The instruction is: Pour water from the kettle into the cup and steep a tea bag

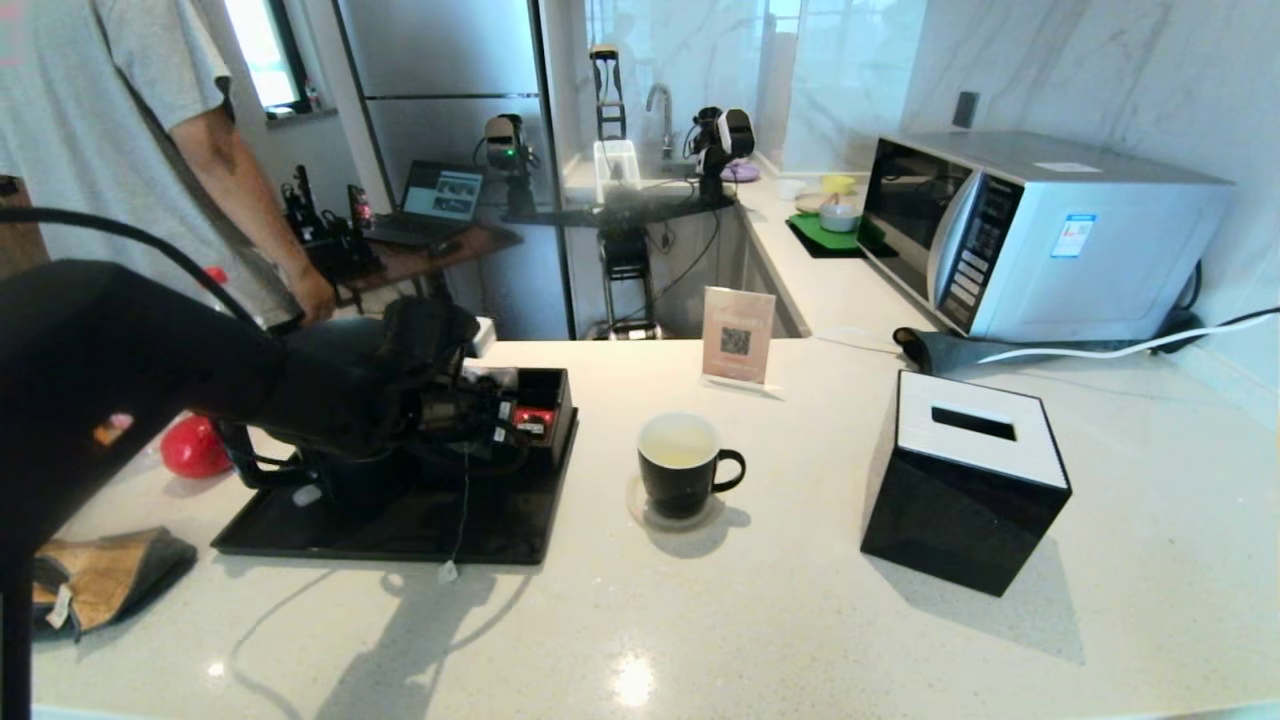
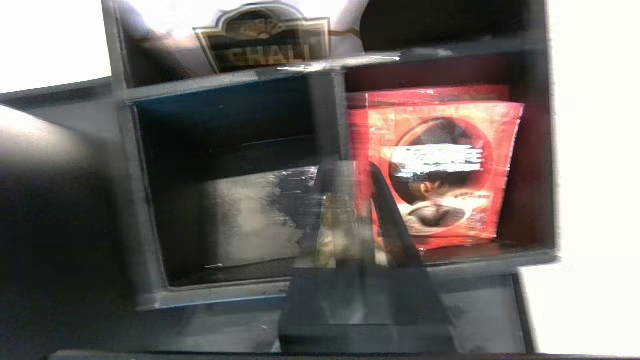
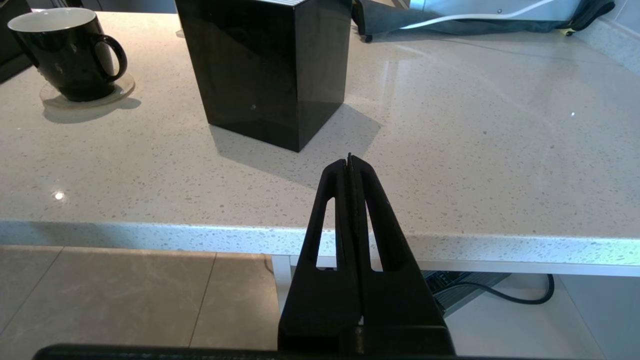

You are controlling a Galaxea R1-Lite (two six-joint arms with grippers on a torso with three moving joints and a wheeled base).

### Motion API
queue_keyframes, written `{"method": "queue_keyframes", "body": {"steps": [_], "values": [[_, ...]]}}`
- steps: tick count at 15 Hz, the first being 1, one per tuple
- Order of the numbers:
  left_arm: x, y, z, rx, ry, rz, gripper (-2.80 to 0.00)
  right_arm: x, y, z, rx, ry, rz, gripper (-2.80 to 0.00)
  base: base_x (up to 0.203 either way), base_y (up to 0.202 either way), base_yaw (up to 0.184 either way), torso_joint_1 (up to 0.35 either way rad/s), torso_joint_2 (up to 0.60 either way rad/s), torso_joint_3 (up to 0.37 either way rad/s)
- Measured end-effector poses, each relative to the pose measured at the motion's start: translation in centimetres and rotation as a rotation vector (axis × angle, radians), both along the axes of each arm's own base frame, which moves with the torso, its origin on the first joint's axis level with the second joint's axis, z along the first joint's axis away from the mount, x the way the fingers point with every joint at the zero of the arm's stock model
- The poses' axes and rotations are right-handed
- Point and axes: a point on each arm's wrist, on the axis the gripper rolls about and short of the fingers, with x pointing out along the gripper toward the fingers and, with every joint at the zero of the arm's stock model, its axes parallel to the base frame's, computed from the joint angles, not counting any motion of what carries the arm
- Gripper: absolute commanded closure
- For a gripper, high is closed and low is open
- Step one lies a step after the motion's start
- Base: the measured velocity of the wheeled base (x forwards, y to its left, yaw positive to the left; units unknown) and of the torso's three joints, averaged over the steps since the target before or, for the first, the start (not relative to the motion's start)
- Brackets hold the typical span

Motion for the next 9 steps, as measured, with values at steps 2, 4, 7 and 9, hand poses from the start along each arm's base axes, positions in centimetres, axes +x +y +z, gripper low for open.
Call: {"method": "queue_keyframes", "body": {"steps": [2, 4, 7, 9], "values": [[0.0, -0.1, 0.0, 0.000, 0.000, -0.001, 0.00, 0.0, 0.0, 0.0, 0.000, 0.000, -0.001, 0.00, 0.000, 0.000, 0.000, 0.000, 0.00, 0.000], [-0.1, -0.1, 0.1, 0.000, -0.003, -0.002, 0.00, 0.0, 0.0, 0.0, 0.000, 0.000, 0.001, 0.00, 0.000, 0.000, 0.000, 0.000, 0.00, 0.000], [-0.2, -0.1, 0.7, -0.004, -0.017, -0.005, 0.00, 0.0, 0.0, 0.0, 0.000, 0.000, 0.001, 0.00, 0.000, 0.000, 0.000, 0.000, 0.00, 0.000], [-0.4, 0.0, 1.4, -0.007, -0.034, -0.006, 0.00, 0.0, 0.0, 0.0, 0.000, 0.000, 0.001, 0.00, 0.000, 0.000, 0.000, 0.000, 0.00, 0.000]]}}
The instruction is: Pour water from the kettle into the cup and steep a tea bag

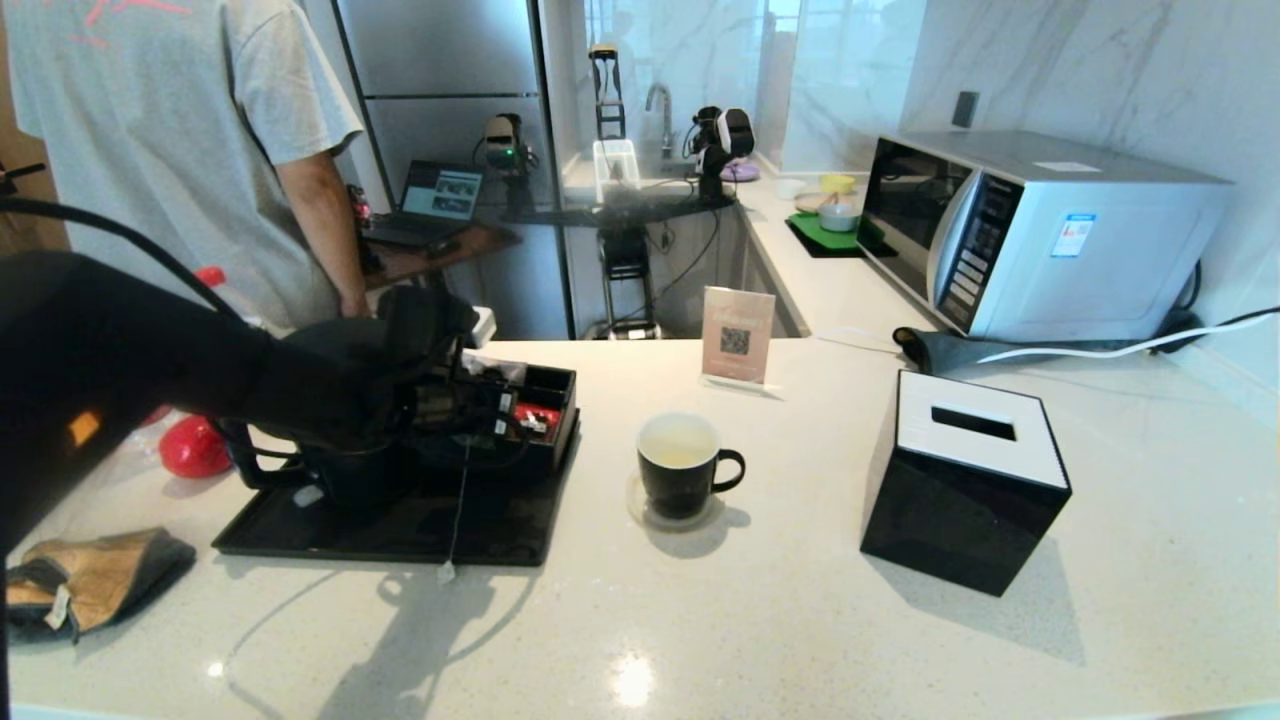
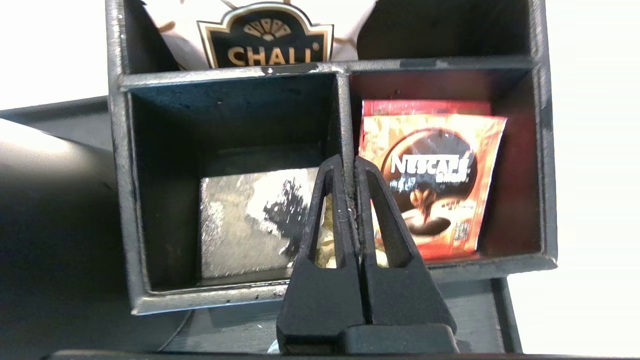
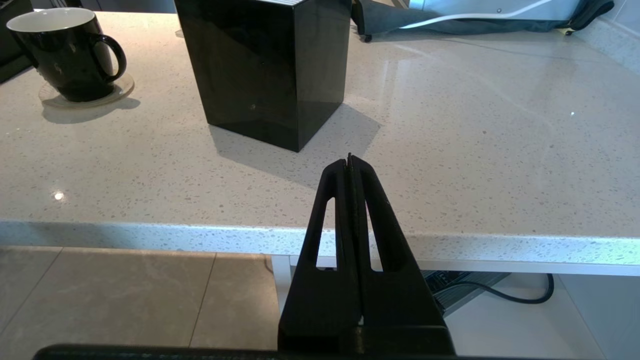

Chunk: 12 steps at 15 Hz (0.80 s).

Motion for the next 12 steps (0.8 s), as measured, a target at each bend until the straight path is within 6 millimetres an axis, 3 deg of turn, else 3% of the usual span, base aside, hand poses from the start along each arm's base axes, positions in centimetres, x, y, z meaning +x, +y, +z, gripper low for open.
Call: {"method": "queue_keyframes", "body": {"steps": [5, 12], "values": [[-1.2, 0.3, 1.2, 0.000, -0.020, 0.000, 0.00, 0.0, 0.0, 0.0, 0.000, 0.000, 0.000, 0.00, 0.000, 0.000, 0.000, 0.000, 0.00, 0.000], [-2.2, 0.5, 0.8, -0.004, -0.011, -0.001, 0.00, 0.0, 0.0, 0.0, 0.000, 0.000, -0.001, 0.00, 0.000, 0.000, 0.000, 0.000, 0.00, 0.000]]}}
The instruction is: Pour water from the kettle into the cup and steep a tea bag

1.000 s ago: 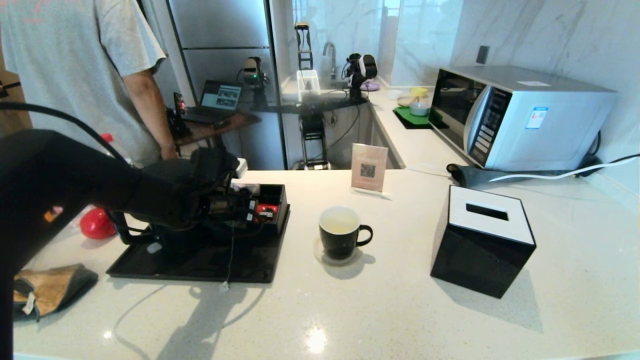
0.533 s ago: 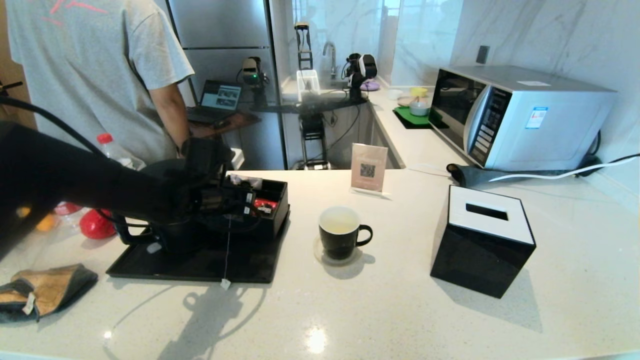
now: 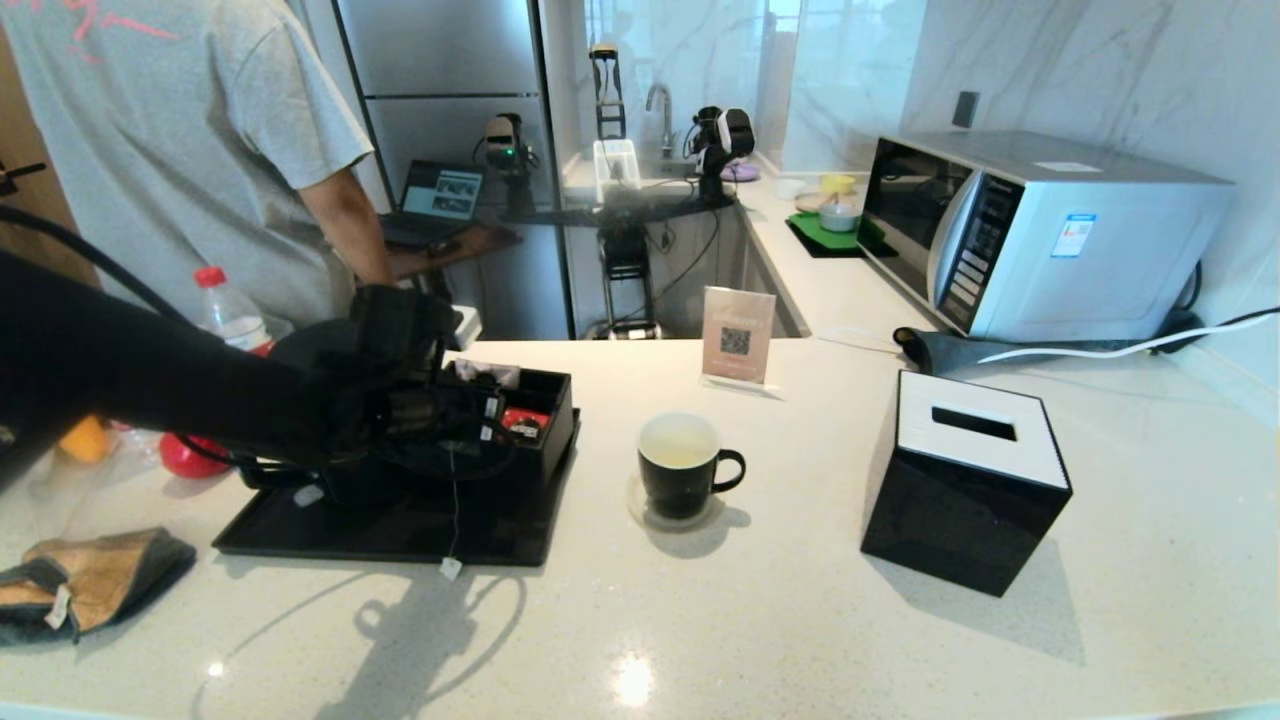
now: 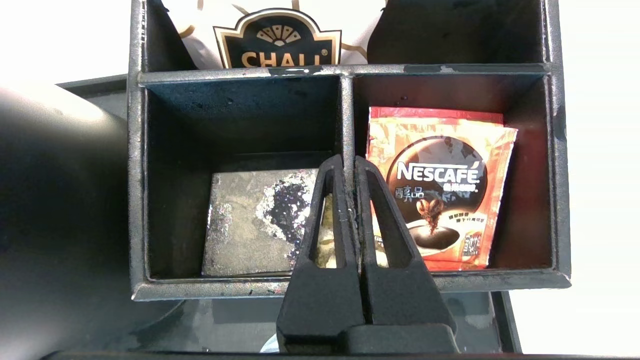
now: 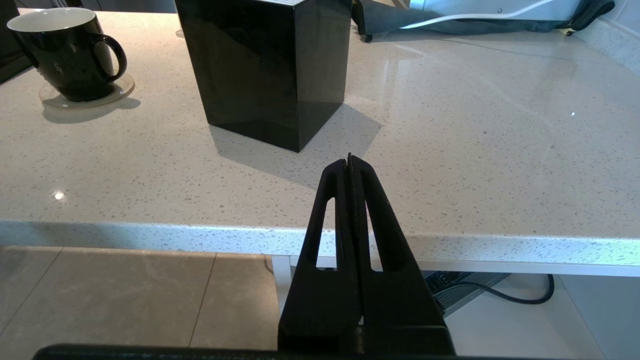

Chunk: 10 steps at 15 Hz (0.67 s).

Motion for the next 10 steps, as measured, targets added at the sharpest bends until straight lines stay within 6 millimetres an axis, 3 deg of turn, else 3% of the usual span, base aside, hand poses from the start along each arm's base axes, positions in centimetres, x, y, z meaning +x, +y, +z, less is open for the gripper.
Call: {"method": "queue_keyframes", "body": {"steps": [10], "values": [[1.7, 0.0, -2.6, -0.008, -0.017, 0.012, 0.00, 0.0, 0.0, 0.0, 0.000, 0.000, 0.000, 0.00, 0.000, 0.000, 0.000, 0.000, 0.00, 0.000]]}}
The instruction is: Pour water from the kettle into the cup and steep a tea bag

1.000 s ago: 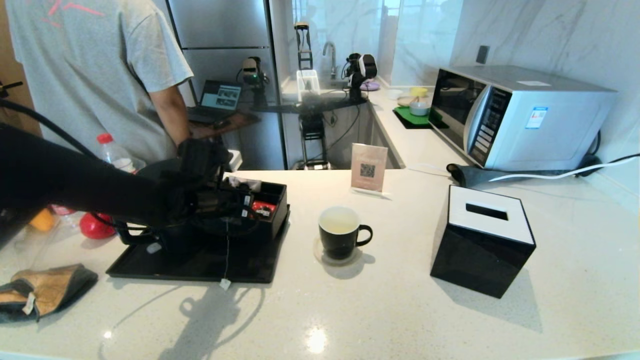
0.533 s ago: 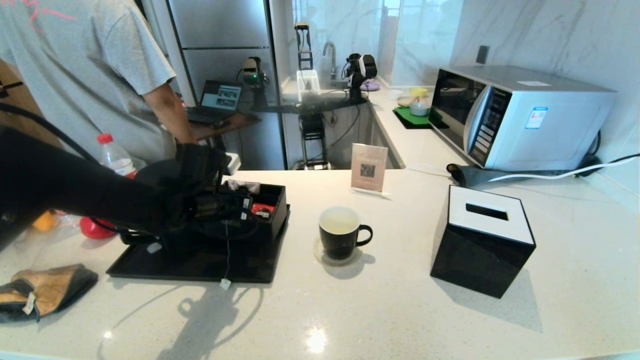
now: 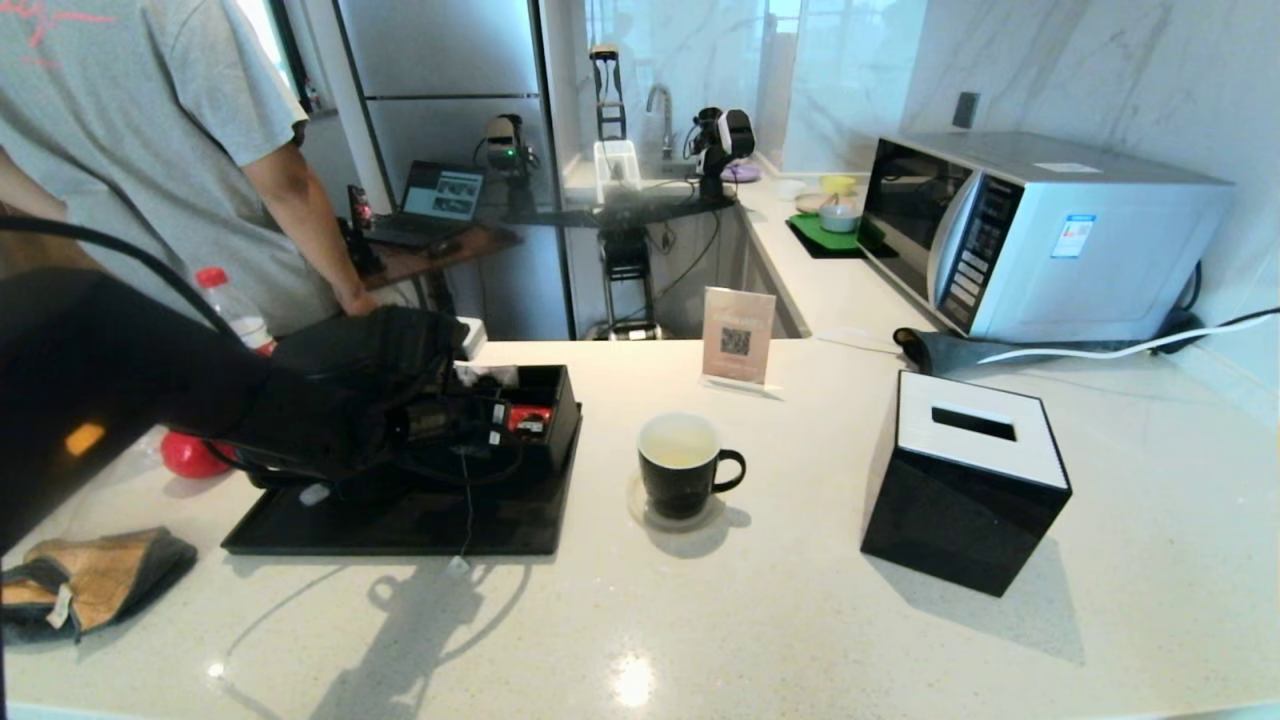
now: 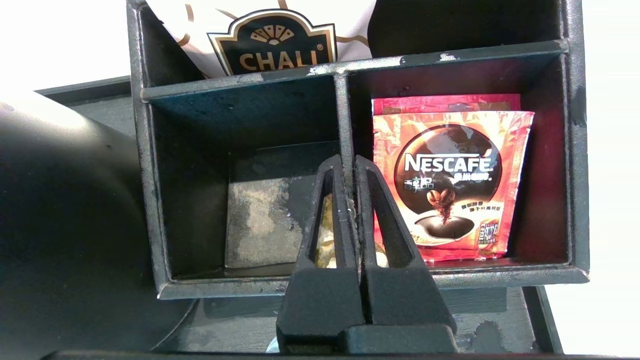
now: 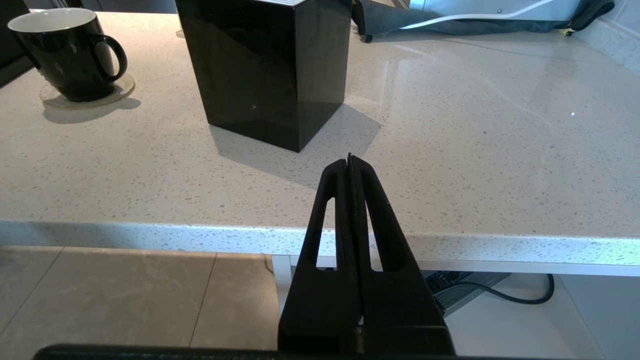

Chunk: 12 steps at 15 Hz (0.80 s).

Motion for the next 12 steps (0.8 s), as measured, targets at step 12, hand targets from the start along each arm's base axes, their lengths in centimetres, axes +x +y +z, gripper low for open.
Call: {"method": "queue_keyframes", "body": {"steps": [12], "values": [[0.05, 0.04, -0.78, 0.006, 0.022, 0.002, 0.00, 0.00, 0.00, 0.00, 0.000, 0.000, 0.000, 0.00, 0.000, 0.000, 0.000, 0.000, 0.00, 0.000]]}}
